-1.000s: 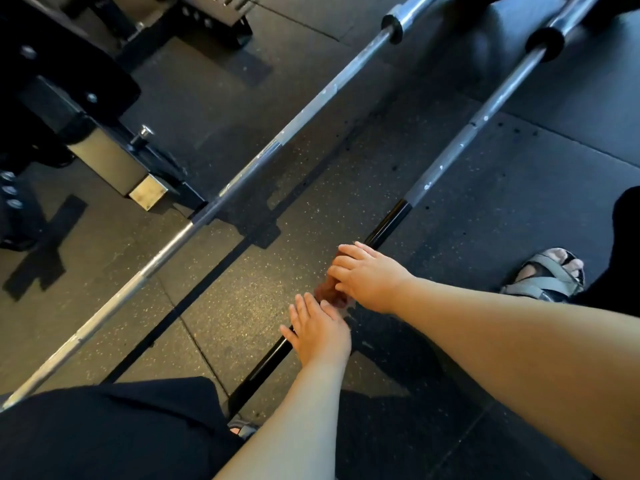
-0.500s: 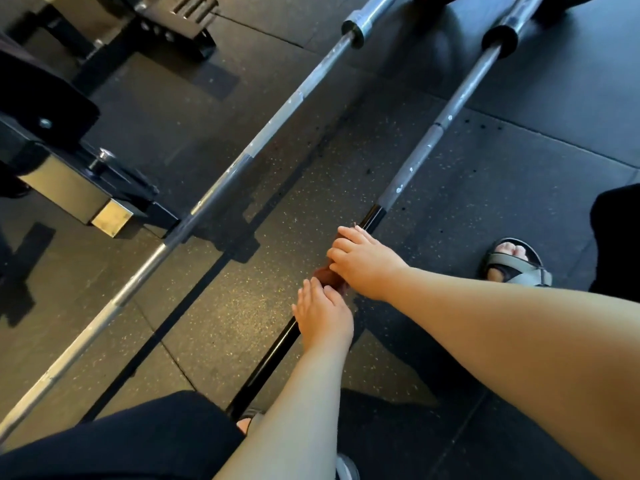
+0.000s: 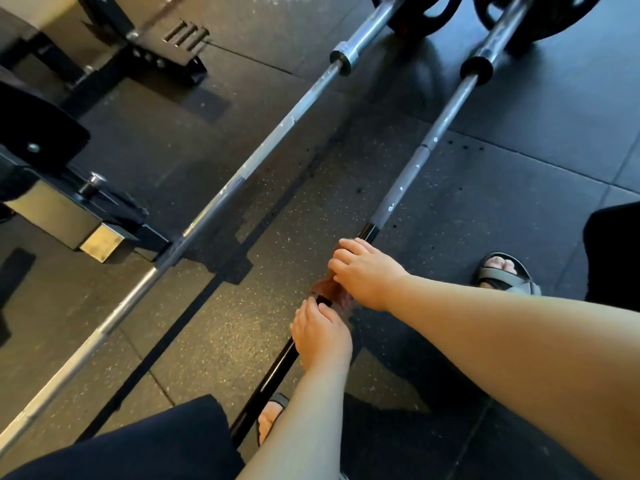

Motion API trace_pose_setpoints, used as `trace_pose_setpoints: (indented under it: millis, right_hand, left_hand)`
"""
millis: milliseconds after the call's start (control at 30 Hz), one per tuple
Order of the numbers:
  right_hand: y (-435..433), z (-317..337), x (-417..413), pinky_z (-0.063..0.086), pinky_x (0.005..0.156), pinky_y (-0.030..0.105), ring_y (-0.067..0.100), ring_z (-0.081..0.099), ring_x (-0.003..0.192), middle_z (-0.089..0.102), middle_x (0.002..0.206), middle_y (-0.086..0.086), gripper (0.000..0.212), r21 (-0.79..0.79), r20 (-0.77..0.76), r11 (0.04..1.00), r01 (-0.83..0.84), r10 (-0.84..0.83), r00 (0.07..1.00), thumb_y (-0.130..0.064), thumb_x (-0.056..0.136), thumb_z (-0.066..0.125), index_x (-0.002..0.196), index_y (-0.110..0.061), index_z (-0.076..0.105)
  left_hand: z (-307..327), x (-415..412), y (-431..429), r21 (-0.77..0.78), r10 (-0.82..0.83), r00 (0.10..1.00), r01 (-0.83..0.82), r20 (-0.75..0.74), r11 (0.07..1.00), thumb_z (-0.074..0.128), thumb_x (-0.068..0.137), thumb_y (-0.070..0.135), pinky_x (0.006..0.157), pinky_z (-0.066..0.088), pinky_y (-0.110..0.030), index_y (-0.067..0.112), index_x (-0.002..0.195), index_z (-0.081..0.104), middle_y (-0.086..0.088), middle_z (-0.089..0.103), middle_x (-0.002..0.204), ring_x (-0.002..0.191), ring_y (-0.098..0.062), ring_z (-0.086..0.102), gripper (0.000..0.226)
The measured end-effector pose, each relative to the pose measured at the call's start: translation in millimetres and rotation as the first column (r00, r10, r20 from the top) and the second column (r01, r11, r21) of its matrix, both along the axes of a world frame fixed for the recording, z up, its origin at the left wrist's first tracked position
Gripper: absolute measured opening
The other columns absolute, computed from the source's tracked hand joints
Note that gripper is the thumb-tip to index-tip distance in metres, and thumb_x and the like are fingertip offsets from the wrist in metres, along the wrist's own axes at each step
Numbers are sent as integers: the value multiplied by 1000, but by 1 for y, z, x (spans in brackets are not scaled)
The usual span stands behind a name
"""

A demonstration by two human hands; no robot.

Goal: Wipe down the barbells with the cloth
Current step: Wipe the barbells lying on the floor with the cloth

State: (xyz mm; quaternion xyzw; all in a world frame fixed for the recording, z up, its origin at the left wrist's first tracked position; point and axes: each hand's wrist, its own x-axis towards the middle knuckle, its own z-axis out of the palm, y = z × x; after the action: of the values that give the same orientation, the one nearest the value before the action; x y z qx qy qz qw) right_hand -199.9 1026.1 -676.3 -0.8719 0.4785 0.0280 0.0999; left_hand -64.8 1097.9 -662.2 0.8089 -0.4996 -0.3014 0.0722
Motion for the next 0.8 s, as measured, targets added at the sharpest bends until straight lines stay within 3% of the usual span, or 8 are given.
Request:
trace_pose_setpoints:
  millis: [100,167,233,333,467,600,667,800]
  right_hand:
    - [9,0,-1,6,127,54,36,5,156,38,155,3,55,38,80,987,159,-162,984,-38,99,60,147,-17,42]
    - [11,0,3,4,126,57,38,3,156,38,156,5,55,61,64,993,99,-103,993,-35,100,60,148,-16,41]
    - [2,1,0,9,126,57,38,11,155,39,156,6,52,71,26,997,10,-11,1000,-37,102,56,148,-16,41]
    - [-23,5,-14,28,122,49,33,34,145,48,149,6,43,22,-26,991,-130,131,991,-41,108,43,144,-18,46]
    - [-48,10,-36,41,110,42,28,50,126,56,134,3,38,-33,-44,995,-93,92,995,-42,109,37,134,-18,54]
    - [-38,-1,-36,21,124,51,34,34,142,55,135,4,44,-21,-23,998,61,-61,998,-39,98,61,134,-13,56]
    - [-30,1,-24,13,126,50,34,26,148,53,140,5,46,46,-1,999,-28,28,1000,-35,97,64,136,-12,55]
    - [-39,9,-34,12,128,43,28,23,151,47,150,-1,42,47,-35,992,-119,121,992,-29,102,57,143,-20,52]
  left_hand:
    - [-5,-5,-7,8,-38,998,37,43,999,26,111,28,126,15,-43,12,154,39,-7,39,161,152,-21,27,48]
    - [-8,-7,-12,14,-39,997,38,69,999,27,111,28,126,14,-43,14,154,39,-5,38,162,153,-20,24,48]
    - [-10,-10,-14,12,-32,995,31,97,999,26,111,29,126,12,-43,15,154,39,-3,36,163,154,-20,21,48]
    - [-14,-14,-16,21,-14,992,12,123,1000,24,110,30,127,6,-43,16,154,39,-1,34,164,156,-18,15,48]
    - [-21,-17,-23,13,-6,993,4,119,1000,24,110,30,125,5,-43,19,152,44,3,34,163,156,-16,12,48]
    - [-25,-26,-31,25,23,988,-27,155,999,21,109,31,125,7,-47,20,147,51,5,38,161,156,-16,13,49]
    - [-23,-30,-32,30,34,987,-39,159,999,20,109,31,125,5,-48,20,146,51,4,37,162,156,-17,11,50]
    - [-18,-35,-29,45,-3,980,-6,197,999,20,109,32,125,0,-49,19,152,43,1,30,165,157,-19,6,50]
